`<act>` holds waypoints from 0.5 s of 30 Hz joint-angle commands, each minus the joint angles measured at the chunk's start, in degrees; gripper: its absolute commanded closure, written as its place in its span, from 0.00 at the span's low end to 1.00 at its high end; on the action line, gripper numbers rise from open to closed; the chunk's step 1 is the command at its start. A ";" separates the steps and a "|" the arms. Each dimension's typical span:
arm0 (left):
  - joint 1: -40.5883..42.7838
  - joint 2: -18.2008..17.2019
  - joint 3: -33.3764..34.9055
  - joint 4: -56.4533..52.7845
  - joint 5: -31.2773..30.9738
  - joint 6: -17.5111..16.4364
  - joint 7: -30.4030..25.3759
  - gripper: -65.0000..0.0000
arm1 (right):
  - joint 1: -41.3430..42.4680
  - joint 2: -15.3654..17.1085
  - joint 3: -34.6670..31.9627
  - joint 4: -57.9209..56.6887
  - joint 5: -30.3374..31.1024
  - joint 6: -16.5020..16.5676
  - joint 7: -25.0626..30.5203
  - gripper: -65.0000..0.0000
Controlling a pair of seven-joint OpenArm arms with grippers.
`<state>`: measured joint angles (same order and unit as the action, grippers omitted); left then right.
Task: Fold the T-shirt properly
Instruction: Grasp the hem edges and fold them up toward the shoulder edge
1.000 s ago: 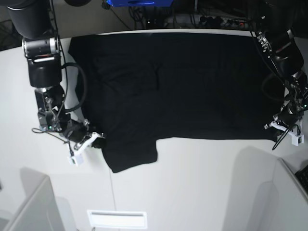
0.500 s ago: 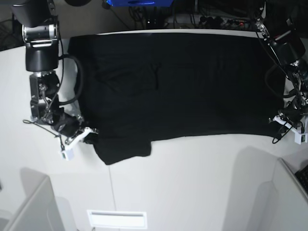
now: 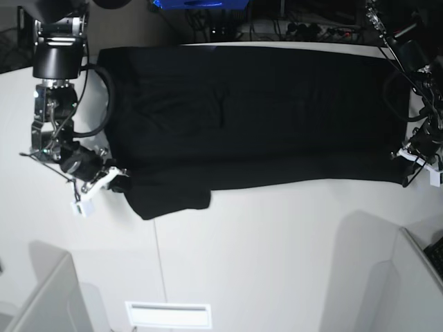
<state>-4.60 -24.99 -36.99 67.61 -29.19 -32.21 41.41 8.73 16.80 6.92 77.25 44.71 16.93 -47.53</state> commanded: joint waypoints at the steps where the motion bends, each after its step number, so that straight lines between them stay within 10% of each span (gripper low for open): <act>1: -0.72 -1.51 -0.41 2.41 -1.01 -0.19 -1.28 1.00 | 0.89 0.83 1.13 1.91 0.43 0.17 0.19 1.00; 15: 1.39 -1.25 -5.16 11.64 -1.01 -0.28 6.28 1.00 | -6.49 0.30 7.46 11.58 0.79 0.17 -6.58 1.00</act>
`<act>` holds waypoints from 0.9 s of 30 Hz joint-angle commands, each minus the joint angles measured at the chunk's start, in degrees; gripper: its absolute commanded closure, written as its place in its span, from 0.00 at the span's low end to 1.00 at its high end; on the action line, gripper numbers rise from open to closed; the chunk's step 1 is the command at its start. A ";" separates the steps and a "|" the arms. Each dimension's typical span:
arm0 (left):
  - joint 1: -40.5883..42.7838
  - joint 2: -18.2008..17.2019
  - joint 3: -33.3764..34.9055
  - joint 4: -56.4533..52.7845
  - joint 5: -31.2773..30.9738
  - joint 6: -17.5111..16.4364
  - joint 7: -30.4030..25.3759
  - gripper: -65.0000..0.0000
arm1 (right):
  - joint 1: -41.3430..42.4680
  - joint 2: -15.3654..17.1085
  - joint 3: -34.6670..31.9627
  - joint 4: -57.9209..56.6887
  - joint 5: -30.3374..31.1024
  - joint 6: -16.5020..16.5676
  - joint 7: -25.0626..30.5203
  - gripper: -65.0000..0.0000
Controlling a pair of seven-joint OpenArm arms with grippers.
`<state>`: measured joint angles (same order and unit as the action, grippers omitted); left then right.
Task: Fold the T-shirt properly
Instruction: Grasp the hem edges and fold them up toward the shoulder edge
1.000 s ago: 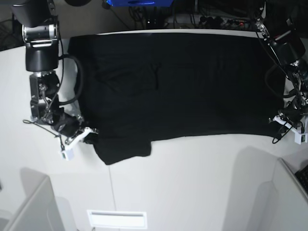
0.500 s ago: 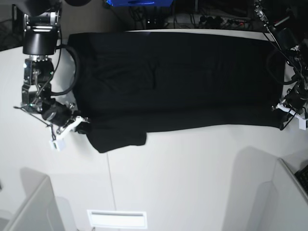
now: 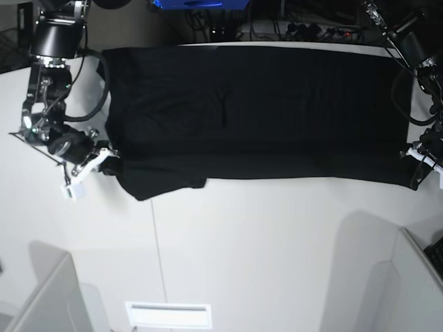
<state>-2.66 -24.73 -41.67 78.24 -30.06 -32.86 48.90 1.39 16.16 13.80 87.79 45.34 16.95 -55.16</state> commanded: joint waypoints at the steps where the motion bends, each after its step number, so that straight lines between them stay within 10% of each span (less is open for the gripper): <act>1: -0.20 -1.51 -0.57 1.37 -0.13 0.38 -1.12 1.00 | 0.41 -0.03 1.19 1.93 0.15 0.15 0.34 1.00; 27: 8.06 -1.51 -3.12 4.53 -6.90 0.38 -1.04 1.00 | -10.31 -8.82 13.23 23.99 0.15 0.15 -15.92 1.00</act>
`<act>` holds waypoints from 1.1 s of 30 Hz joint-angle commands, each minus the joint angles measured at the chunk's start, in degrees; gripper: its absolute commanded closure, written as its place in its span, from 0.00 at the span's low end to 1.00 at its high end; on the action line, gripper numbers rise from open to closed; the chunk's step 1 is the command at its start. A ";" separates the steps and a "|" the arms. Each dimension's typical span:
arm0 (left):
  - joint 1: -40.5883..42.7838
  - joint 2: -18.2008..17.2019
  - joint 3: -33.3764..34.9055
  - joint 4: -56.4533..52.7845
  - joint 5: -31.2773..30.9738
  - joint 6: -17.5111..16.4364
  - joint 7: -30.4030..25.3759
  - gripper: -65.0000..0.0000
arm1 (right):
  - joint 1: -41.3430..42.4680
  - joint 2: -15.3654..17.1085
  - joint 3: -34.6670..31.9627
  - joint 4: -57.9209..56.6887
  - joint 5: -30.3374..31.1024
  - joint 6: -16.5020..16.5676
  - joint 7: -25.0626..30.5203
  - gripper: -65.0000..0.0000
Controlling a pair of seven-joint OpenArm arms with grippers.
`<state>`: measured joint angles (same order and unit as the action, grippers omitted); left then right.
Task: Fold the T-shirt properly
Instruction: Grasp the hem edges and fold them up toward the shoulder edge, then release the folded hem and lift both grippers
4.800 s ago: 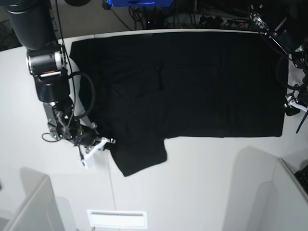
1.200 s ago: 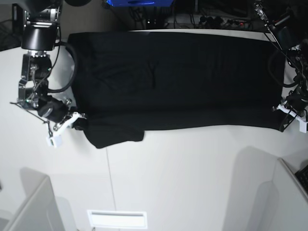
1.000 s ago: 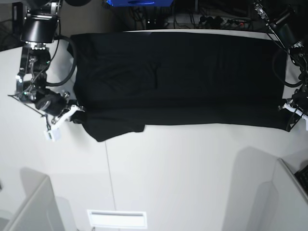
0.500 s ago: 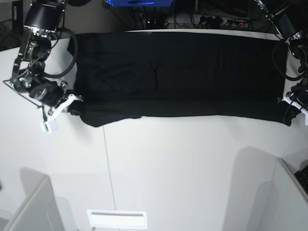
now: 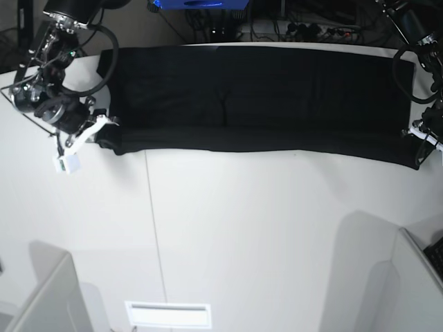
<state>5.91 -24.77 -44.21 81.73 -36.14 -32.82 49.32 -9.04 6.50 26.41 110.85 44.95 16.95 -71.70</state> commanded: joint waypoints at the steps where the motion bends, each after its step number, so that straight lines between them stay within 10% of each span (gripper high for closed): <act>1: 0.02 -1.47 -0.59 1.39 -0.74 0.33 -1.45 1.00 | -0.32 0.49 0.97 1.46 0.55 0.15 0.36 1.00; 33: 14.97 -1.20 -0.15 9.04 -0.39 0.33 -1.63 1.00 | -15.53 -0.66 3.78 3.13 8.63 0.15 1.33 1.00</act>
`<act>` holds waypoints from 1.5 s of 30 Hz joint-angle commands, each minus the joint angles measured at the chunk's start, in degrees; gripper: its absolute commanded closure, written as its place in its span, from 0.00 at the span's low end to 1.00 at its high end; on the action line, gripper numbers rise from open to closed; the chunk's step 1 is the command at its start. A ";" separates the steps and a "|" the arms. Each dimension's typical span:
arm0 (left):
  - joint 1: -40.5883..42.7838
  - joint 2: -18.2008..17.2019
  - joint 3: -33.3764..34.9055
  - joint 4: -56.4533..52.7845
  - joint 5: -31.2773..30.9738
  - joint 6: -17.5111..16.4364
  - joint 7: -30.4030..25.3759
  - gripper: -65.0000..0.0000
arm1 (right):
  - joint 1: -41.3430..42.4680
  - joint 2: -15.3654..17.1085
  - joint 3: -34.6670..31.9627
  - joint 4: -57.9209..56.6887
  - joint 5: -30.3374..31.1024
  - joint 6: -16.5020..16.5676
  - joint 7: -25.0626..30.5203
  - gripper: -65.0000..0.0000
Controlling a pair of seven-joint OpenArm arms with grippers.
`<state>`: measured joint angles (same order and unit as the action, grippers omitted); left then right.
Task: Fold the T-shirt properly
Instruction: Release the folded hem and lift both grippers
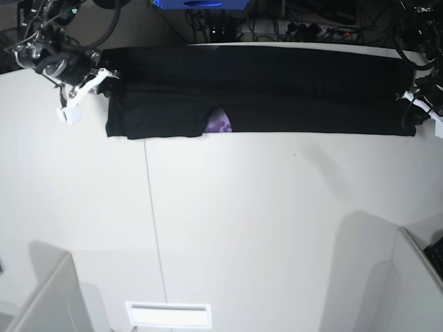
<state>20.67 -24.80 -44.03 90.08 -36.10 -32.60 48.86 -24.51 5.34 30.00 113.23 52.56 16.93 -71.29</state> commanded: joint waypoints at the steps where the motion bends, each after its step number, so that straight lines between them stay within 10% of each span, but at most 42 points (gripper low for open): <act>1: 0.65 -1.18 -0.32 0.69 -0.43 0.12 -1.26 1.00 | -0.15 0.50 0.20 0.75 1.03 0.17 1.44 1.00; 11: 1.27 -0.21 -0.58 0.69 -0.43 0.12 -1.26 1.00 | -0.76 0.59 0.46 0.66 0.94 0.08 1.88 0.94; 16: 1.27 -0.30 -0.85 0.77 -0.43 0.12 -1.26 0.57 | -1.20 0.68 0.81 0.75 0.94 0.08 2.14 0.56; 22: 1.27 1.10 -5.07 4.47 -0.78 0.12 -0.99 0.23 | -1.73 1.12 0.29 1.19 0.94 0.26 6.10 0.67; 27: 1.00 3.21 -7.71 7.54 -0.52 0.12 -0.99 0.40 | -1.55 3.05 -4.72 1.19 0.85 0.43 12.08 0.93; 31: 0.65 4.62 -5.16 5.26 -0.43 0.12 -1.17 0.99 | -1.55 3.32 -11.05 0.84 -7.24 0.17 17.70 1.00; 38: -2.07 6.73 -4.72 -2.65 2.91 0.12 -1.43 1.00 | -1.47 -0.90 -17.91 0.22 -25.79 0.17 20.69 1.00; 45: -4.09 10.16 -4.72 -7.58 13.28 0.12 -7.85 1.00 | -0.15 -2.22 -17.82 -5.14 -30.62 0.43 20.96 1.00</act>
<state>16.64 -13.65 -48.42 81.95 -23.51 -32.60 40.42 -24.93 2.79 11.99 107.11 21.47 17.10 -51.24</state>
